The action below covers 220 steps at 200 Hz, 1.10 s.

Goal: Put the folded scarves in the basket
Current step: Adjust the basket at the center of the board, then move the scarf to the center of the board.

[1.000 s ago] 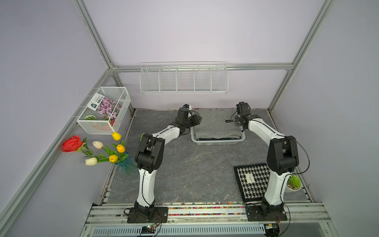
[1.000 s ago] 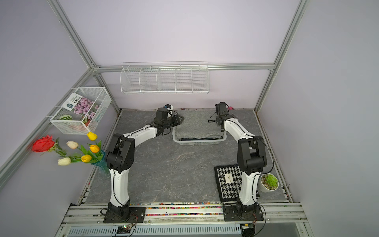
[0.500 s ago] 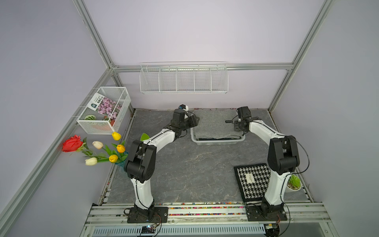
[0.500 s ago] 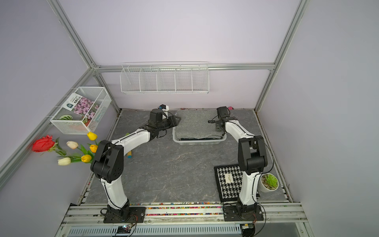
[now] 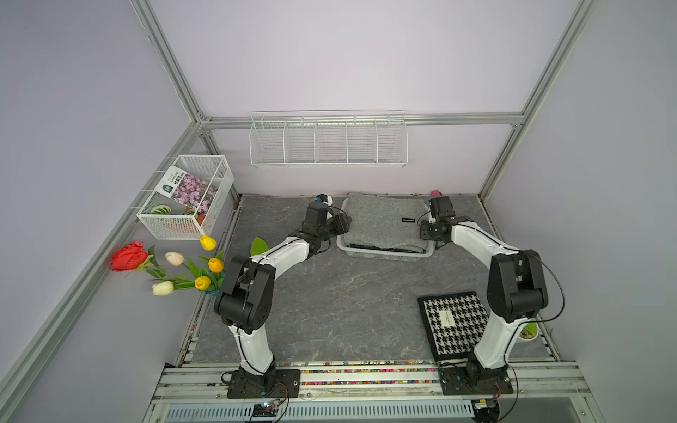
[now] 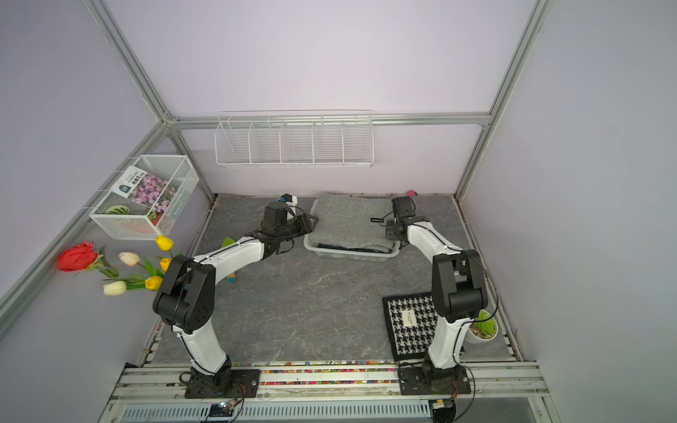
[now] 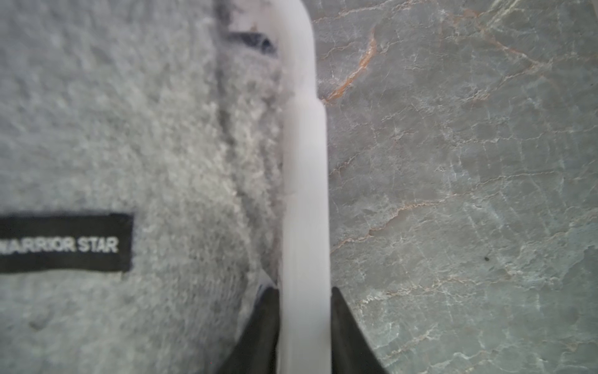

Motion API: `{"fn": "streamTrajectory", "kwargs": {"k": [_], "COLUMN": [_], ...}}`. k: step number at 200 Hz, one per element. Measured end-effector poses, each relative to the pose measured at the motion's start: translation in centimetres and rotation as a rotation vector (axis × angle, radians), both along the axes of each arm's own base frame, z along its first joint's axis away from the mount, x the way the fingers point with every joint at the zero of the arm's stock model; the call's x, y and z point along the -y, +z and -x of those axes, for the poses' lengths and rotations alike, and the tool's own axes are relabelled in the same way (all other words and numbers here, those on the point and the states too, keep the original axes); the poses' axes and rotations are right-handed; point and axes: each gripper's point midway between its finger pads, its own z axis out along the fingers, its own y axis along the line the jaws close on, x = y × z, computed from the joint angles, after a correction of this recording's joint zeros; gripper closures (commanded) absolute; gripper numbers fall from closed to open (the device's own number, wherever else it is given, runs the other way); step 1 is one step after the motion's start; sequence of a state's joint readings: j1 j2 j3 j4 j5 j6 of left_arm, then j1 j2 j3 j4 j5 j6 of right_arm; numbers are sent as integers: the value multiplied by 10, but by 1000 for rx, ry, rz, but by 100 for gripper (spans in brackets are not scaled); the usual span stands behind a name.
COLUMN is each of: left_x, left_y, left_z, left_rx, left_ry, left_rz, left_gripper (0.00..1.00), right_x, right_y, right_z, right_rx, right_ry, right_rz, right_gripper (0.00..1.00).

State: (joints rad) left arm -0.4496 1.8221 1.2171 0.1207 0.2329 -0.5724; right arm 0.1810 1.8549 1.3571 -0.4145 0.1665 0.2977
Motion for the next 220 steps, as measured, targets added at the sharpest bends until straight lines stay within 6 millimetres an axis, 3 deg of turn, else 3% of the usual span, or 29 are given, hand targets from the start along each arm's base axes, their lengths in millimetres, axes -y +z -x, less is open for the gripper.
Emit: {"fn": "streamTrajectory", "kwargs": {"k": [30,86,131,155,177,220], "left_x": [-2,-5,-3,1,9,17], "left_y": [-2,16,12,2,0,15], "left_z": [3,8,15,32,59,116], "left_rx": [-3,27,20,-2,-8,44], "left_ry": [3,3,-7,-28,-67,-148], "left_rz": [-6,10,9,1,-1,27], "left_gripper": [47,47,48,49,49,48], "right_x": [6,14,13,-3,-29,-70], "right_y": [-3,49,69,70,75,67], "right_z": [18,42,67,99,140,221], "right_rx": [-1,121,175,172,174,162], "right_ry": [-18,-44,-40,11,108,259], "right_rz": [20,53,53,39,-25,-135], "right_gripper": [50,47,47,47,47,45]}}
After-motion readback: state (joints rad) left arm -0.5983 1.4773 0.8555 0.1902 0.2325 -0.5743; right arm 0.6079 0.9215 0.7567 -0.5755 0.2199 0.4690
